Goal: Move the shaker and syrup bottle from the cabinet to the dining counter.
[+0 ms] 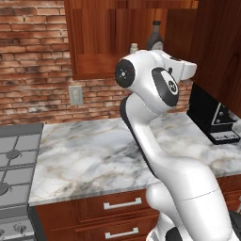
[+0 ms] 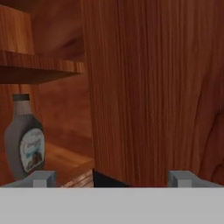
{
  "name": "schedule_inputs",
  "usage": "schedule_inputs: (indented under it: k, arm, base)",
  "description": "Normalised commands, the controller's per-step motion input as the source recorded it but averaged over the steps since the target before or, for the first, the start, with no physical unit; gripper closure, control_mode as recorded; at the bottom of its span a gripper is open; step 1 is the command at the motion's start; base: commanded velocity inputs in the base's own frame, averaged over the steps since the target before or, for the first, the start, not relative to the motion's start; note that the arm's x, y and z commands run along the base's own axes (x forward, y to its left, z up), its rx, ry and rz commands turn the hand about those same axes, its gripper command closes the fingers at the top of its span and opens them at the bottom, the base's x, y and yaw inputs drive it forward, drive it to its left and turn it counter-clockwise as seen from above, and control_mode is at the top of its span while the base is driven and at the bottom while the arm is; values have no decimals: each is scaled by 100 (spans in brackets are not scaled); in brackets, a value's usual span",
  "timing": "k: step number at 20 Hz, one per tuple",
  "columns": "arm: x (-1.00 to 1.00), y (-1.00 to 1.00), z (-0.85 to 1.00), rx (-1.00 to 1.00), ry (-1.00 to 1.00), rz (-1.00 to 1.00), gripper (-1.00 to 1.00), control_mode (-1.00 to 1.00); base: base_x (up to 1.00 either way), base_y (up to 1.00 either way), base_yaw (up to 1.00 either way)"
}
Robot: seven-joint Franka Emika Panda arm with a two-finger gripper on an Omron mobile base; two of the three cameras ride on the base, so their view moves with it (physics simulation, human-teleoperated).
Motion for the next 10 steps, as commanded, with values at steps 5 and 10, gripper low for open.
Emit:
schedule_inputs:
  k: [5,10]
  arm:
    - [35,-3,-3,0,-1,-4,-100,-100]
    - [45,0,-1,0,-5,-15,-100,-100]
  base:
    - [0,0,0]
    - [0,0,0]
